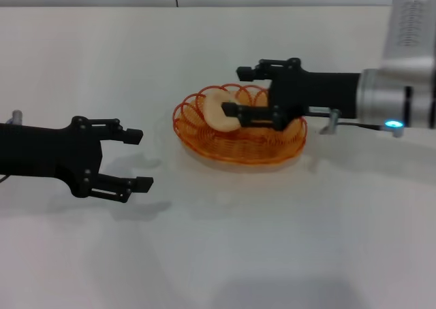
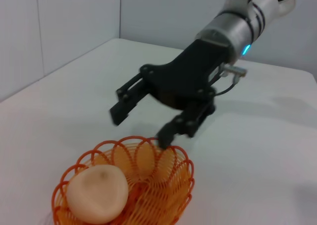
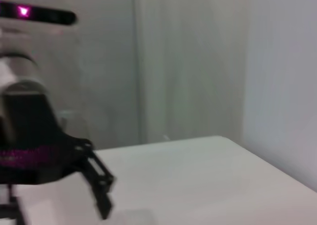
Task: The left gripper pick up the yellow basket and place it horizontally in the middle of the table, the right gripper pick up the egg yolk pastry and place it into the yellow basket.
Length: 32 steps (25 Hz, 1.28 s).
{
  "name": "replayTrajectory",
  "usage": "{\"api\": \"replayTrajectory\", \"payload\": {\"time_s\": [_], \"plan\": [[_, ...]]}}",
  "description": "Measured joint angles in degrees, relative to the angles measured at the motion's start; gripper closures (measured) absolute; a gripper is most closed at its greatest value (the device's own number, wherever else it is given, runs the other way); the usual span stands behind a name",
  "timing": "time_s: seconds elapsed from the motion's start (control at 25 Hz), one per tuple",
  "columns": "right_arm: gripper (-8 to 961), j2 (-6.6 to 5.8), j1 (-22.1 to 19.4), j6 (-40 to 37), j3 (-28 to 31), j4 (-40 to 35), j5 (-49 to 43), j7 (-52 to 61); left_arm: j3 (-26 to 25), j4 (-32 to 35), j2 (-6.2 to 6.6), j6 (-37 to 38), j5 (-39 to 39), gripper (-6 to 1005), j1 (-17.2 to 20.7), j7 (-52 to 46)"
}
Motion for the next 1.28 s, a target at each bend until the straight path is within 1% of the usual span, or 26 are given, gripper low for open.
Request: {"api": "replayTrajectory", "payload": {"time_s": [0.04, 0.12, 0.2, 0.28, 0.4, 0.52, 0.68, 0.88, 1.28], "plan": [[517, -1.13, -0.76, -4.96, 2.45, -0.07, -1.66, 0.16, 0.00, 0.00, 0.06, 0.00, 0.00, 139, 0.03, 0.00], [447, -1.61, -1.35, -8.12, 4.78, -0.08, -3.64, 0.38, 0.00, -0.01, 0.18, -0.01, 0.00, 139, 0.05, -0.01], [378, -1.99, -2.07, -12.08, 8.61, -0.18, -7.86, 1.25, 0.00, -0.10, 0.30, -0.05, 0.00, 139, 0.01, -0.01], [159, -2.19, -2.59, -15.47, 12.85, -0.51, -12.91, 2.38, 0.00, -0.20, 0.40, -0.06, 0.00, 139, -0.20, -0.05], [121, -2.24, -3.03, -20.41, 18.52, -1.05, -20.55, 3.18, 0.00, -0.39, 0.56, -0.17, 0.00, 139, -0.47, -0.10], [84, -2.32, -3.12, -23.48, 22.13, -1.37, -25.78, 3.53, -0.02, -0.44, 0.81, -0.40, 0.00, 139, -0.52, -0.28], [84, -2.61, -3.37, -26.46, 26.24, -1.60, -30.39, 3.84, -0.13, -0.47, 1.25, -0.61, 0.00, 139, -0.76, -0.95], [84, -3.57, -3.68, -28.21, 27.17, -1.03, -31.82, 4.35, -0.16, -0.60, 1.30, -1.02, 0.00, 139, -1.10, -1.20], [84, -3.86, -4.37, -29.09, 27.69, -1.28, -32.69, 4.62, -0.18, -0.74, 1.40, -1.06, 0.04, 139, -1.89, -1.67]]}}
